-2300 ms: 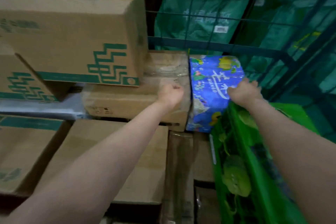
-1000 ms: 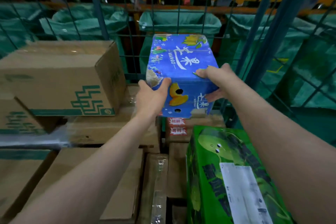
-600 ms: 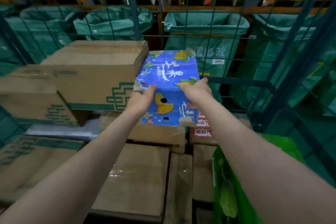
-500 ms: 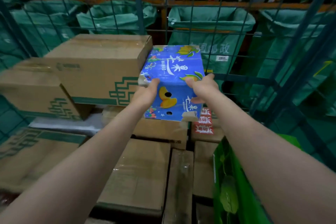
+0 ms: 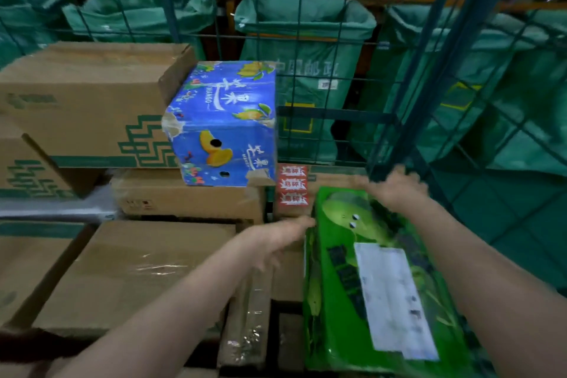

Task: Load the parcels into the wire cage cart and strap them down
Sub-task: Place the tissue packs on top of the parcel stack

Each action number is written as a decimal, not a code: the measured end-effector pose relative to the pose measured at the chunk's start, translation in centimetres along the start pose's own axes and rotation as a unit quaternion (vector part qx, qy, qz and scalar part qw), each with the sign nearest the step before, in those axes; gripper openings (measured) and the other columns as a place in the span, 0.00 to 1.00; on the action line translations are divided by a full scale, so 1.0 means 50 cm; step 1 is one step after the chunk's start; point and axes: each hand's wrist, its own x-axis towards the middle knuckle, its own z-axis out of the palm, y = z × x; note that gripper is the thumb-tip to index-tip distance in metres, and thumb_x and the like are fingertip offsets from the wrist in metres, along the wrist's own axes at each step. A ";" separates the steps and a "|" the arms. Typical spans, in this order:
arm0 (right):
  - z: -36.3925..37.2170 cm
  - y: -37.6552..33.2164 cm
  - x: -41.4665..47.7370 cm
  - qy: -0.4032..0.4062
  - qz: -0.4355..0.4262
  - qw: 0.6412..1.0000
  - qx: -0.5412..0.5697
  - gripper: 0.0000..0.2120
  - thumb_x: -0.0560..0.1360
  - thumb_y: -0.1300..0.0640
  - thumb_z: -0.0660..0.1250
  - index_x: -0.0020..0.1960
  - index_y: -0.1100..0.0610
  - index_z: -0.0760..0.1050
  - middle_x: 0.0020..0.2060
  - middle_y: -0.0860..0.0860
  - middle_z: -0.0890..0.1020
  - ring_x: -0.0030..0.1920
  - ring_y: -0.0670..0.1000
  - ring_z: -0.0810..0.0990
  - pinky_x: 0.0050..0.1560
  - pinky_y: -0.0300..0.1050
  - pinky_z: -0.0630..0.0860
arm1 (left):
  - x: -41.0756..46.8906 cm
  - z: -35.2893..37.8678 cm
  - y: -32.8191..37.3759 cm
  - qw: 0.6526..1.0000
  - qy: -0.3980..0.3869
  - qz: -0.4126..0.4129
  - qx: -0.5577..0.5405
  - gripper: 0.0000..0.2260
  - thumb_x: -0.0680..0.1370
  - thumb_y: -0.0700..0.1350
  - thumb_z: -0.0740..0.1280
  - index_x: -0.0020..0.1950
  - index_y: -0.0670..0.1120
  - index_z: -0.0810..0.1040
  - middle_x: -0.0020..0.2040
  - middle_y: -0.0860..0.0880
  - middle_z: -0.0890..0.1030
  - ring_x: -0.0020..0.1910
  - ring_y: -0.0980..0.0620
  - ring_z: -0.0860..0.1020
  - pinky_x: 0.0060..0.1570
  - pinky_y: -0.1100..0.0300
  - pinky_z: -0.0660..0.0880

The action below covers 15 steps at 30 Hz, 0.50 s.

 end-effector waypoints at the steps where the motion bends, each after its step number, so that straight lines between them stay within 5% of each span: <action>1: 0.002 0.034 0.001 -0.032 0.035 0.999 -0.006 0.41 0.74 0.38 0.63 0.76 0.60 0.50 0.73 0.61 0.58 0.72 0.61 0.59 0.69 0.52 0.61 | 0.000 0.024 0.006 0.999 -0.033 -0.014 0.025 0.31 0.77 0.66 0.53 0.76 0.53 0.55 0.76 0.46 0.58 0.71 0.40 0.64 0.68 0.44 0.61; 3: 0.000 0.094 -0.009 -0.127 0.075 0.987 0.063 0.45 0.74 0.35 0.62 0.77 0.62 0.49 0.75 0.60 0.56 0.74 0.59 0.58 0.70 0.48 0.59 | 0.003 0.077 0.024 0.997 -0.060 -0.013 0.056 0.32 0.76 0.68 0.54 0.76 0.55 0.55 0.76 0.46 0.58 0.72 0.39 0.62 0.67 0.38 0.60; 6: 0.010 0.128 -0.028 -0.258 0.057 0.951 0.161 0.35 0.78 0.38 0.53 0.76 0.60 0.54 0.75 0.57 0.57 0.74 0.56 0.58 0.71 0.46 0.57 | 0.012 0.121 0.043 0.999 -0.020 0.000 0.040 0.32 0.76 0.65 0.57 0.75 0.49 0.60 0.74 0.45 0.63 0.71 0.41 0.65 0.65 0.45 0.64; 9: 0.006 0.135 -0.014 -0.164 0.037 0.970 0.177 0.37 0.72 0.34 0.63 0.71 0.58 0.66 0.70 0.55 0.68 0.69 0.57 0.69 0.67 0.47 0.66 | 0.031 0.119 0.071 0.996 0.070 0.059 -0.008 0.34 0.74 0.64 0.62 0.73 0.45 0.65 0.71 0.44 0.68 0.67 0.43 0.69 0.62 0.56 0.67; 12: -0.016 0.118 0.022 -0.079 0.011 0.976 0.203 0.39 0.69 0.39 0.70 0.70 0.61 0.64 0.68 0.58 0.70 0.65 0.58 0.71 0.62 0.47 0.70 | 0.047 0.078 0.124 0.979 0.159 0.114 -0.059 0.30 0.71 0.63 0.64 0.64 0.44 0.71 0.63 0.47 0.73 0.60 0.47 0.72 0.55 0.61 0.68; 15: -0.036 0.070 0.057 -0.051 -0.075 0.926 0.366 0.38 0.70 0.51 0.74 0.74 0.58 0.59 0.65 0.56 0.73 0.60 0.54 0.75 0.61 0.48 0.72 | 0.056 0.010 0.189 0.954 0.252 0.155 -0.055 0.33 0.74 0.61 0.63 0.70 0.39 0.65 0.67 0.43 0.70 0.64 0.44 0.70 0.56 0.56 0.67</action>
